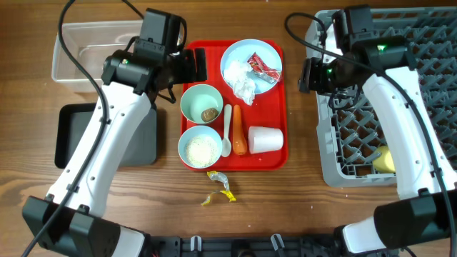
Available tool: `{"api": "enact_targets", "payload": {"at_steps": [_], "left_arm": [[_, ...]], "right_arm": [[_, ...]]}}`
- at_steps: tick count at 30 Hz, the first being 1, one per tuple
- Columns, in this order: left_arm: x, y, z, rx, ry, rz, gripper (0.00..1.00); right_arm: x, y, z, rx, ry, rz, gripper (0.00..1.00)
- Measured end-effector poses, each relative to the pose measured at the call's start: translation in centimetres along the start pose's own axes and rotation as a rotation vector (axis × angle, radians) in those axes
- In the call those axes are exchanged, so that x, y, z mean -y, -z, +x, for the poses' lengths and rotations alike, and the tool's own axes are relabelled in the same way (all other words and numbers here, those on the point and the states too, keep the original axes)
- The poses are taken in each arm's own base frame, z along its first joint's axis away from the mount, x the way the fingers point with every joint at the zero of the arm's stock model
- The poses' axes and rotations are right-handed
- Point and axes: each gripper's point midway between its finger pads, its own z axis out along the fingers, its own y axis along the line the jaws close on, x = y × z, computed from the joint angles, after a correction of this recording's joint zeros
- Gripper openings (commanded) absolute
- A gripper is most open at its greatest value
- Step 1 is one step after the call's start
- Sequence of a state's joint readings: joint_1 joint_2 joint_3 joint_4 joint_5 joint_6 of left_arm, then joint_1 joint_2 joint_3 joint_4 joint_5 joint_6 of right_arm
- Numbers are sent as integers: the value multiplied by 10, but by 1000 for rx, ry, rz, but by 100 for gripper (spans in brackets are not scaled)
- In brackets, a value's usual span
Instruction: Sort waste into correct bins and load items into the dishwasher rack
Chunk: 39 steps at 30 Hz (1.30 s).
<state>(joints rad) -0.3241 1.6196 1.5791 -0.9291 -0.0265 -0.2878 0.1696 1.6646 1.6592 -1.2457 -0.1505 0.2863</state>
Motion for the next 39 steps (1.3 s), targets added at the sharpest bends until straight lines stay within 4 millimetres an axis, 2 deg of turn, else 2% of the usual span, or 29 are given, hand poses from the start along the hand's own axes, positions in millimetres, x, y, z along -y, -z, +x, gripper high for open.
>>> {"api": "enact_targets", "payload": {"at_steps": [2, 4, 5, 6, 7, 8, 10, 12, 16, 18, 22, 24, 28, 30, 31, 32, 34, 35, 37, 39], "left_arm": [[18, -11, 19, -98, -1, 90, 100], [44, -31, 52, -233, -28, 178, 100], [65, -44, 75, -311, -66, 238, 100], [76, -52, 91, -358, -89, 260, 98], [102, -70, 125, -454, -141, 318, 91], [125, -82, 144, -502, -174, 383, 86], [153, -88, 168, -571, -215, 494, 84], [166, -82, 187, -633, -238, 548, 71], [169, -75, 207, -692, -274, 536, 68], [160, -75, 214, -719, -283, 483, 70], [129, -76, 220, -772, -273, 350, 74], [127, -77, 219, -765, -273, 339, 73], [128, -77, 219, -766, -265, 336, 61], [137, -77, 222, -756, -277, 357, 41], [150, -76, 225, -738, -301, 382, 15], [161, -73, 233, -734, -335, 400, 4], [182, -64, 249, -741, -394, 449, 4], [186, -62, 252, -729, -420, 442, 4], [184, -63, 250, -726, -418, 429, 4], [162, -70, 224, -718, -331, 389, 4]], "right_arm": [[-1, -2, -3, 7, 6, -7, 75], [-1, -2, -4, 10, 16, -8, 75], [0, -2, -5, 13, 20, -8, 75], [4, -1, -6, 15, 13, -5, 75], [10, 0, -8, 19, 2, -1, 75], [16, 1, -10, 22, -10, 4, 75], [28, 3, -13, 26, -30, 10, 75], [43, 5, -15, 27, -53, 21, 75], [46, 6, -16, 29, -48, 23, 76], [46, 6, -16, 30, -48, 20, 76], [46, 6, -17, 32, -47, 19, 76], [46, 6, -17, 33, -47, 19, 76], [46, 6, -17, 33, -47, 19, 76], [46, 6, -17, 33, -47, 19, 76], [46, 6, -17, 33, -47, 19, 76], [46, 6, -17, 33, -47, 19, 76], [46, 6, -17, 33, -47, 19, 76], [46, 6, -17, 32, -47, 19, 76], [44, 6, -16, 30, -46, 11, 76], [35, 6, -15, 21, -20, -43, 76]]}}
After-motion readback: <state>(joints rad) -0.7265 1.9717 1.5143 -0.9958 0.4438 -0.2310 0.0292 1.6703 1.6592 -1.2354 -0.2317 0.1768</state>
